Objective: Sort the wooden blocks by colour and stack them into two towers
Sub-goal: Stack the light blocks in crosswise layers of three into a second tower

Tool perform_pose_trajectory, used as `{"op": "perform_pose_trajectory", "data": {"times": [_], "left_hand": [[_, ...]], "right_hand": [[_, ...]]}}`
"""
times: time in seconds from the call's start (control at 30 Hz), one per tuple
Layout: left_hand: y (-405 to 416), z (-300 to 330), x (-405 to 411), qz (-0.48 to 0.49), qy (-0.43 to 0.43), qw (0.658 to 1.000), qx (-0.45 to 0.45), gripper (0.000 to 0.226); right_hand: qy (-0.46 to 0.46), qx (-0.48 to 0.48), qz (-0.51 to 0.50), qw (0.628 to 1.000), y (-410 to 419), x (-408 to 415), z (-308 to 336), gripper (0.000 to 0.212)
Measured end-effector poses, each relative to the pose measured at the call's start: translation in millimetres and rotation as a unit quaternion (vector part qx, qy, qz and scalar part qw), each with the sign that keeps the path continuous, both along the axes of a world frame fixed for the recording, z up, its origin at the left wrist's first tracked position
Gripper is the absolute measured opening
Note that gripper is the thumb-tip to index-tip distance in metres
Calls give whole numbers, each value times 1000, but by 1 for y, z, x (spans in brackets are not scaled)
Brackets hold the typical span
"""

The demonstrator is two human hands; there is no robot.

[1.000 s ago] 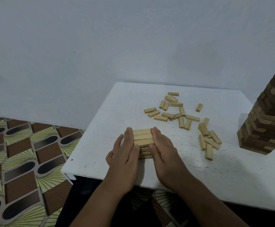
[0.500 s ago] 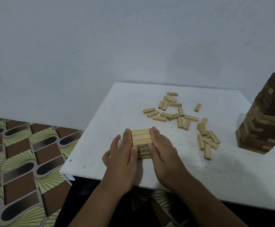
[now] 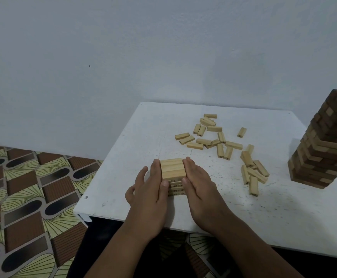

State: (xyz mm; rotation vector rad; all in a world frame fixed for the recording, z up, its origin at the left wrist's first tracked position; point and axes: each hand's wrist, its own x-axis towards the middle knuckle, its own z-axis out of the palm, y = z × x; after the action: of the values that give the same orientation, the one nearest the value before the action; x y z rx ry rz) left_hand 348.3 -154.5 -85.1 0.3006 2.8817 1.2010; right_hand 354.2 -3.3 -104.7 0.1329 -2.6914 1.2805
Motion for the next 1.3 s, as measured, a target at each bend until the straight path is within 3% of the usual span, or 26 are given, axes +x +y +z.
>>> {"op": "perform_pose_trajectory", "data": {"times": [0.37, 0.73, 0.87, 1.0, 1.13, 1.3], "left_hand": [[-1, -4, -3, -2, 3, 1000, -27, 55], [-8, -7, -5, 4, -33, 998, 49, 52], [-11, -9, -5, -10, -18, 999, 32, 47], [-12, -1, -4, 67, -70, 976, 193, 37], [-20, 3, -13, 101, -60, 965, 233, 53], [-25, 18, -38, 137, -29, 961, 237, 40]], "right_hand": [[-2, 8, -4, 1000, 0, 0, 1, 59], [-12, -1, 25, 1000, 10, 1, 4, 54], [-21, -14, 30, 999, 14, 1, 10, 52], [-31, -24, 25, 999, 16, 3, 16, 52], [-19, -38, 10, 999, 27, 0, 24, 50], [22, -67, -28, 997, 39, -17, 32, 41]]}}
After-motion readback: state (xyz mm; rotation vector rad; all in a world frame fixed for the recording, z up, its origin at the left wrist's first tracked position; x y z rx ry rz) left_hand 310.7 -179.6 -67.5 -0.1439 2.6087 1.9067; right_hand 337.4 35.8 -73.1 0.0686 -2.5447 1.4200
